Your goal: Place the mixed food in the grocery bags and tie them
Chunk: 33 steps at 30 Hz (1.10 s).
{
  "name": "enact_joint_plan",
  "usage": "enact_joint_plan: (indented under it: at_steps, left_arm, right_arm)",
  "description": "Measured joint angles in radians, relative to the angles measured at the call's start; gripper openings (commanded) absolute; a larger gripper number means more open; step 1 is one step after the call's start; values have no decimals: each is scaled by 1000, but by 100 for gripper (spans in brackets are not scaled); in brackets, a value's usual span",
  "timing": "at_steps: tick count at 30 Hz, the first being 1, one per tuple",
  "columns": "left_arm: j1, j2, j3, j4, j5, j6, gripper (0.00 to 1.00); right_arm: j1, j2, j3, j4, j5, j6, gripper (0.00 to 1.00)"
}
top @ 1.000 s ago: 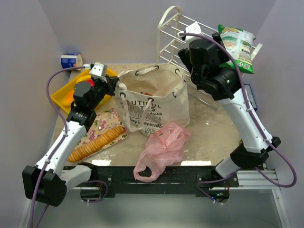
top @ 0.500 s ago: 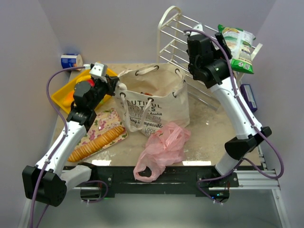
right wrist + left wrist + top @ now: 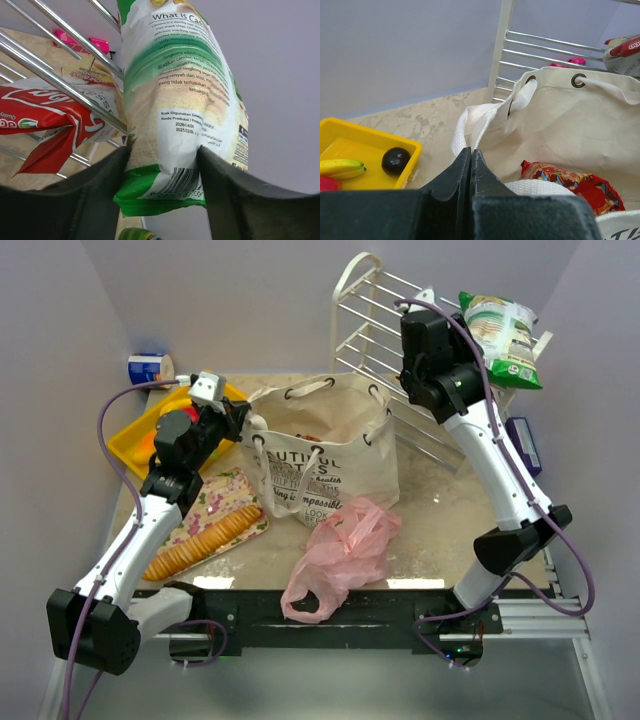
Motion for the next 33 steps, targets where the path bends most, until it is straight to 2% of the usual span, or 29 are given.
enact_joint_plan:
  at_steps: [3, 4, 8, 15, 24, 33]
  left_arm:
    - [0, 0, 0, 0, 0, 0, 0]
    - [0, 0, 0, 0, 0, 0, 0]
    - [0, 0, 0, 0, 3, 0, 0]
    - [0, 0, 0, 0, 11, 0, 0]
    - [0, 0, 0, 0, 25, -1, 0]
    - [0, 0, 0, 2, 41, -2, 0]
  right_arm:
    - [0, 14, 11, 3, 26, -5, 29]
    - [0, 14, 11, 3, 32, -5, 21]
    - [0, 13, 14, 8, 53, -4, 1]
    - [34, 13, 59, 22, 110, -26, 0]
    - [241, 31, 145, 208, 242, -183, 0]
    - [437, 21, 191, 264, 278, -220, 0]
